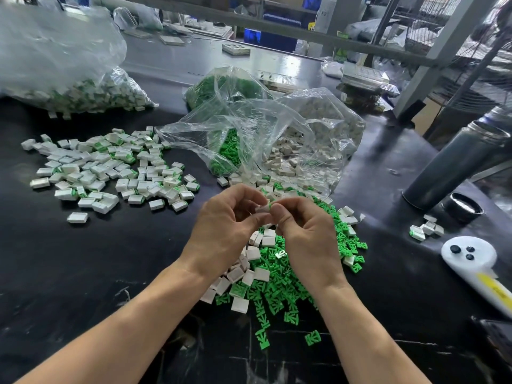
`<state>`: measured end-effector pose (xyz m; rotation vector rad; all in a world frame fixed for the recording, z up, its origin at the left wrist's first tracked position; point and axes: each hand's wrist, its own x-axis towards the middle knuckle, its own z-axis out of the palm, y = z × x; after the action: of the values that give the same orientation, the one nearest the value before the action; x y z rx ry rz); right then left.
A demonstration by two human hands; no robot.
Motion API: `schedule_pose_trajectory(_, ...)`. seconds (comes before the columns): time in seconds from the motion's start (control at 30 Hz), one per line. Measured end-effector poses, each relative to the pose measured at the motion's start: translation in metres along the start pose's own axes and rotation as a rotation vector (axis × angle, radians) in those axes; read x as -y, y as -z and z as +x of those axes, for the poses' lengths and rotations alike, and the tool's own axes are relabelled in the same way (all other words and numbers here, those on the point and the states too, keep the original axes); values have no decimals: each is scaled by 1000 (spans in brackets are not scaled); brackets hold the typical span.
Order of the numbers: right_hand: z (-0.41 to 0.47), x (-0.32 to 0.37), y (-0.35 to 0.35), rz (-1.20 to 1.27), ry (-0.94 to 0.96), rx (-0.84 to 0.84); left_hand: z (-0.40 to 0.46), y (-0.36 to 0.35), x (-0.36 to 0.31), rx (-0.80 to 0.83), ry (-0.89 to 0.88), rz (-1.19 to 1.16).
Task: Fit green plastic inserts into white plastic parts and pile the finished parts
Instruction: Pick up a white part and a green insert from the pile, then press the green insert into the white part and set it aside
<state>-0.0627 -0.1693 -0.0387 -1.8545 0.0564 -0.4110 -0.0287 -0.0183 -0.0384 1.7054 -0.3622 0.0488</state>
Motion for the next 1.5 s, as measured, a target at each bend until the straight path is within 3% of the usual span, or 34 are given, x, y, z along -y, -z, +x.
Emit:
schedule_pose_trajectory(0.3, 2, -4, -1, -64, -57, -47, 1, 6, 1, -42, -141, 428)
schedule_pose_trajectory(0.43, 5, -7, 6, -103, -55, -101, 7, 24, 8, -99, -108, 628)
schedule_pose_trajectory(0.7, 8, -13, 12, -180, -69, -135, 30, 66, 19, -365, -13, 1019)
schedule_pose_trajectory(0.87, 9, -15, 12, -214, -61, -142, 34, 75, 23, -446, 47, 1055)
schedule_pose_trajectory(0.97, 9, -15, 13, -242, -64, -150, 32, 61, 21, -357, -82, 964)
schedule_pose_trajectory(1.1, 10, -16, 15, -314, -71, -135, 22, 38, 21, -79, -127, 722)
schedule_pose_trajectory(1.23, 10, -14, 16, -384, -67, -132, 21, 20, 24, 144, -232, 822)
schedule_pose_trajectory(1.3, 11, -13, 17, -445, -70, -121, 24, 16, 24, 176, -235, 870)
schedule_pose_trajectory(1.5, 13, -8, 25, -556, -143, 10, 24, 14, 22, 66, -220, 817)
